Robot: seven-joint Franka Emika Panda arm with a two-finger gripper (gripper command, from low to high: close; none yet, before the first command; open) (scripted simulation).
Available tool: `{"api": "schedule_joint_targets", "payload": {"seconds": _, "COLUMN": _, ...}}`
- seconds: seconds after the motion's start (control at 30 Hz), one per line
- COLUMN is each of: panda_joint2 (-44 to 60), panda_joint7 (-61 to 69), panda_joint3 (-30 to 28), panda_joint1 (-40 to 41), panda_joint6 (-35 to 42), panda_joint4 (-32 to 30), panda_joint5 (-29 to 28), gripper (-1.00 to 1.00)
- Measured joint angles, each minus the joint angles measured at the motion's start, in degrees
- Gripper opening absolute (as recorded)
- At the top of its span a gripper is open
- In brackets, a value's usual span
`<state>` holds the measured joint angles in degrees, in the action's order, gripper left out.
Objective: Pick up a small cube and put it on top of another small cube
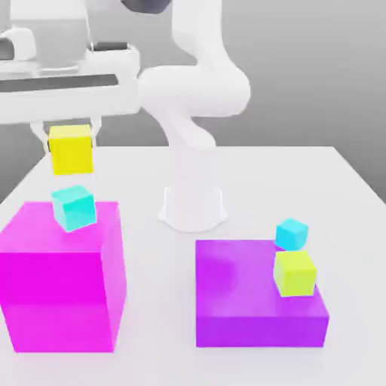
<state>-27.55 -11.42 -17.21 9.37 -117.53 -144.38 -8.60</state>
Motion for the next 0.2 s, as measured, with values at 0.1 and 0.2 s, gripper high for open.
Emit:
{"api": "schedule_joint_targets", "payload": {"seconds": 0.1, "panda_joint2": 2.17, "panda_joint7": 0.14, "panda_joint3": -0.63, "panda_joint1": 0.67, "panda_joint6": -6.21, "panda_joint4": -4.10, "panda_joint5": -0.18, "gripper": 1.00}}
{"api": "schedule_joint_targets", "payload": {"seconds": 0.2, "panda_joint2": 2.17, "panda_joint7": 0.14, "panda_joint3": -0.63, "panda_joint1": 0.67, "panda_joint6": -6.21, "panda_joint4": -4.10, "panda_joint5": -0.18, "gripper": 1.00}}
